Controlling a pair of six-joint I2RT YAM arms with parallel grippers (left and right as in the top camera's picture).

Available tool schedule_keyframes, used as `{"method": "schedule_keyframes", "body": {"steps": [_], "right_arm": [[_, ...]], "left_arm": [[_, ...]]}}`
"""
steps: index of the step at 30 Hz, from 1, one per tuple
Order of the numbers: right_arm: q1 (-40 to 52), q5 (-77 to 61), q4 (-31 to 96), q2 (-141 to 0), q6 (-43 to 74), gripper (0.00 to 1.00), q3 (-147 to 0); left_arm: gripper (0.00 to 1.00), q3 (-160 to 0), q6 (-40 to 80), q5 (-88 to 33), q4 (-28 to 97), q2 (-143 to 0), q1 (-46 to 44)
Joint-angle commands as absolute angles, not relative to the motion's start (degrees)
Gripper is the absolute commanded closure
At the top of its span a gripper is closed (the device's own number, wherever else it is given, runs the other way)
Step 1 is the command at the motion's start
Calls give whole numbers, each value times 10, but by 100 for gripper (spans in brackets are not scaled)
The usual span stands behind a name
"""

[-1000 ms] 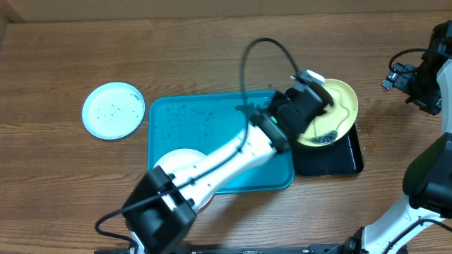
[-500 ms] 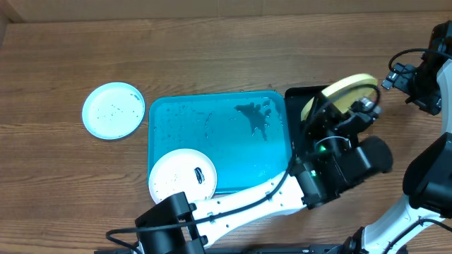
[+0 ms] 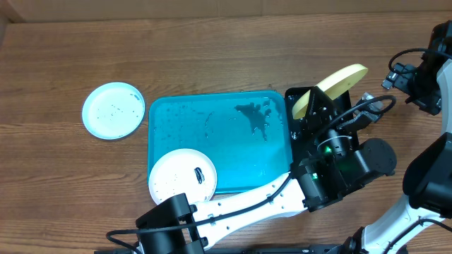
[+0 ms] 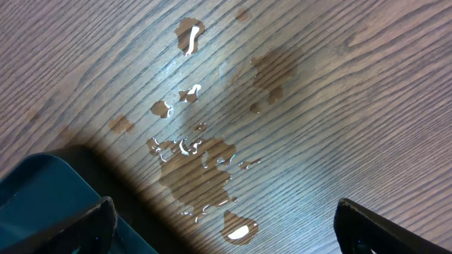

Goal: Clean dirty plates on tray and stack at the side
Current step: 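Lift the yellow plate with the left gripper and dip it in the basin, then carry the yellow plate left and stack it on the white plate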

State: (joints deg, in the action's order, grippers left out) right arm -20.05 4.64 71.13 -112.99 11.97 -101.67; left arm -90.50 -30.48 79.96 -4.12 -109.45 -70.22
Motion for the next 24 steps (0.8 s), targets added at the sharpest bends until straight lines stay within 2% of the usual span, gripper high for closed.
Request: {"method": "schedule_keyframes", "body": {"steps": [1,7,9,11,16,21,24], "right_arm": [[-200,44,708,-1122,122,0,-1024],[-200,44,708,-1122,122,0,-1024],[-200,44,708,-1122,122,0,-1024],[-200,44,708,-1122,122,0,-1024],[-200,44,708,-1122,122,0,-1024],[-200,44,708,-1122,122,0,-1024],[-200,44,708,-1122,122,0,-1024]], "left_arm": [[96,-916,-313,816,-45,-1094,-704],[96,-910,-231,814,-31,-1094,-704],[96,-906,-137,799,33,-1094,-704],[96,-904,-54,744,115,-1094,-704],[96,-904,152,496,288,-1094,-681],[96,-907,185,371,298,-1089,-637],[96,-909,185,253,299,-1073,-597]]}}
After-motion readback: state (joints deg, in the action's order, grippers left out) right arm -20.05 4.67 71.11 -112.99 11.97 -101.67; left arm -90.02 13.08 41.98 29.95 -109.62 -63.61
